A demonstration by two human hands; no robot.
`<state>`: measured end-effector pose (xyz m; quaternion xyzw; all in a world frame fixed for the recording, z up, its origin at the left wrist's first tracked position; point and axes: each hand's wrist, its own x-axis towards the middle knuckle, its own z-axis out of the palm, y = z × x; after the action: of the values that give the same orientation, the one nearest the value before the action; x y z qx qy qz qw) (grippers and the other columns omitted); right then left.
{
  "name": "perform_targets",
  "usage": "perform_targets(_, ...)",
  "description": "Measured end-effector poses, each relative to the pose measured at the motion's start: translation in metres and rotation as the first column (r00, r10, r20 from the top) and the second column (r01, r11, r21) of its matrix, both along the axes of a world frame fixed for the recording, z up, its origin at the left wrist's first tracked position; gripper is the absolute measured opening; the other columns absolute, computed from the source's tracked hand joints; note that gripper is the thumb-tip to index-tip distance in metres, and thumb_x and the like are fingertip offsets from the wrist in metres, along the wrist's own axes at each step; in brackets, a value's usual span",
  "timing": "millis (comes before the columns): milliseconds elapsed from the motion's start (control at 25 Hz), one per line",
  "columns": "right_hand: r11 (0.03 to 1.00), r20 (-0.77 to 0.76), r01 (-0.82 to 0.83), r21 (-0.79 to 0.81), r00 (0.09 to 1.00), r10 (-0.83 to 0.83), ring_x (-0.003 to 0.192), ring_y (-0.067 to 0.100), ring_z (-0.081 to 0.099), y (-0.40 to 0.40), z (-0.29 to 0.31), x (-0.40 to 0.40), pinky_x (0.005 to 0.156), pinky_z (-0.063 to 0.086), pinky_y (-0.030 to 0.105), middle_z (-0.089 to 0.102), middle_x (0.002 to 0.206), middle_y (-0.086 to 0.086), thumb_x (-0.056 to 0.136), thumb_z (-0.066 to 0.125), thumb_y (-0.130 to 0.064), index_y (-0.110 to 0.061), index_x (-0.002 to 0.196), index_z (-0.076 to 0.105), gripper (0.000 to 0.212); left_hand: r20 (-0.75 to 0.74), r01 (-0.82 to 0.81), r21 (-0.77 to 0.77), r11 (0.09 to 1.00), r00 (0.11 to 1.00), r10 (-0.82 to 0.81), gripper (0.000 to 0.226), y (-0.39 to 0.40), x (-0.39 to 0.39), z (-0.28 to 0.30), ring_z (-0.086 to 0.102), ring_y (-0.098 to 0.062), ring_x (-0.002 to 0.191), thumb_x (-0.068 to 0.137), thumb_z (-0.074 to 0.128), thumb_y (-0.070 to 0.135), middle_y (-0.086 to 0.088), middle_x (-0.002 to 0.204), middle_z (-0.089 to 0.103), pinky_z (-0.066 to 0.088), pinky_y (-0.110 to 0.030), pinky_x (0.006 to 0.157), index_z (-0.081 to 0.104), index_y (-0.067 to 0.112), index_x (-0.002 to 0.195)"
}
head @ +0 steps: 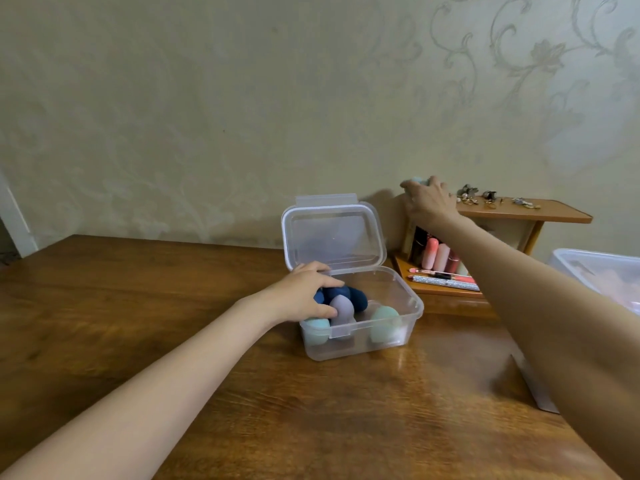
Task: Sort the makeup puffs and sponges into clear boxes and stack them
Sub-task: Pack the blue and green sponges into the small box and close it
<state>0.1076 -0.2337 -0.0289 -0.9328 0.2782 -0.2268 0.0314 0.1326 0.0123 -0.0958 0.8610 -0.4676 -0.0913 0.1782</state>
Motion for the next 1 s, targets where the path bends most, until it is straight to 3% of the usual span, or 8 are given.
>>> perform_targets(120,0.883,0.322,-0.394,0.255,0.896,0.306,0.096,0.030,0.058,0.025,0.017,-0.022,0.071,0.048,0.028,0.055,0.121,0.019,0.098,0.043,-0.019,-0.014,0.123,0.053,0.027,0.004,0.001,0.007,1.000,1.000,-0.001,0.056,0.000,0.000,0.000,0.021,-0.019,0.141,0.088,0.061,0.028,0.001,0.152,0.023,0.023,-0.035,0.114,0.041,0.027,0.140)
perform_targets(200,0.578,0.272,-0.585,0.570,0.797,0.539,0.075,0.019,0.058,0.055,0.022,-0.051,0.061,0.049,0.021,0.063,0.102,0.012,0.095,0.050,-0.016,-0.014,0.119,0.052,0.024,0.007,0.003,0.006,1.000,1.000,-0.003,0.055,0.001,-0.001,0.002,0.024,-0.021,0.140,0.088,0.061,0.027,0.000,0.151,0.027,0.025,-0.034,0.112,0.042,0.027,0.139)
perform_targets(280,0.430,0.067,-0.477,0.766,0.725,0.686,0.070,0.012,0.059,0.081,0.013,-0.075,0.064,0.053,0.020,0.064,0.089,0.004,0.089,0.060,-0.014,-0.011,0.113,0.054,0.025,-0.004,0.004,0.009,1.000,1.000,-0.004,0.053,0.002,-0.003,0.004,0.029,-0.023,0.137,0.088,0.062,0.026,0.000,0.149,0.029,0.029,-0.033,0.110,0.045,0.028,0.137)
perform_targets(400,0.502,-0.157,-0.390,0.772,0.647,0.746,0.080,0.010,0.061,0.098,-0.011,-0.086,0.069,0.052,0.018,0.064,0.090,-0.002,0.085,0.066,-0.016,-0.012,0.103,0.060,0.019,-0.012,-0.005,0.029,1.000,1.000,0.005,0.054,0.002,-0.008,0.005,0.028,-0.022,0.138,0.089,0.061,0.021,0.001,0.152,0.025,0.032,-0.036,0.112,0.042,0.027,0.139)
perform_targets(560,0.363,-0.055,-0.338,0.868,0.662,0.747,0.094,0.013,0.060,0.106,-0.020,-0.083,0.084,0.052,0.022,0.064,0.104,0.004,0.089,0.060,-0.009,-0.006,0.116,0.060,0.028,0.007,-0.034,0.033,0.999,0.999,0.034,0.060,0.002,-0.009,0.005,0.030,-0.022,0.138,0.089,0.054,-0.001,0.001,0.153,0.024,0.032,-0.034,0.112,0.037,0.019,0.142)
perform_targets(800,0.424,-0.186,-0.179,0.888,0.703,0.686,0.110,0.017,0.052,0.118,-0.030,-0.073,0.105,0.039,0.031,0.056,0.125,0.013,0.093,0.053,-0.019,-0.002,0.129,0.051,0.039,0.022,0.020,0.107,0.994,1.000,-0.022,0.056,0.002,-0.004,0.011,0.028,-0.021,0.139,0.090,0.053,0.001,0.000,0.151,0.028,0.031,-0.033,0.112,0.042,0.025,0.139)
perform_targets(880,0.426,-0.196,-0.144,0.893,0.728,0.657,0.108,0.016,0.053,0.119,-0.033,-0.067,0.105,0.040,0.030,0.058,0.118,0.008,0.092,0.055,-0.020,-0.005,0.128,0.053,0.039,-0.021,0.087,0.169,0.982,0.996,-0.085,0.048,0.004,-0.003,0.026,0.029,-0.020,0.138,0.094,0.051,0.010,-0.002,0.150,0.030,0.027,-0.030,0.112,0.043,0.022,0.139)
perform_targets(1000,0.598,-0.292,-0.188,0.779,0.736,0.611,0.095,0.015,0.054,0.126,-0.039,-0.059,0.089,0.043,0.026,0.059,0.096,0.000,0.090,0.058,-0.028,-0.008,0.118,0.062,0.034,-0.156,0.122,0.204,0.971,0.984,-0.091,0.039,0.007,0.001,0.045,0.030,-0.016,0.139,0.096,0.046,0.015,0.000,0.149,0.035,0.023,-0.023,0.109,0.049,0.020,0.135)
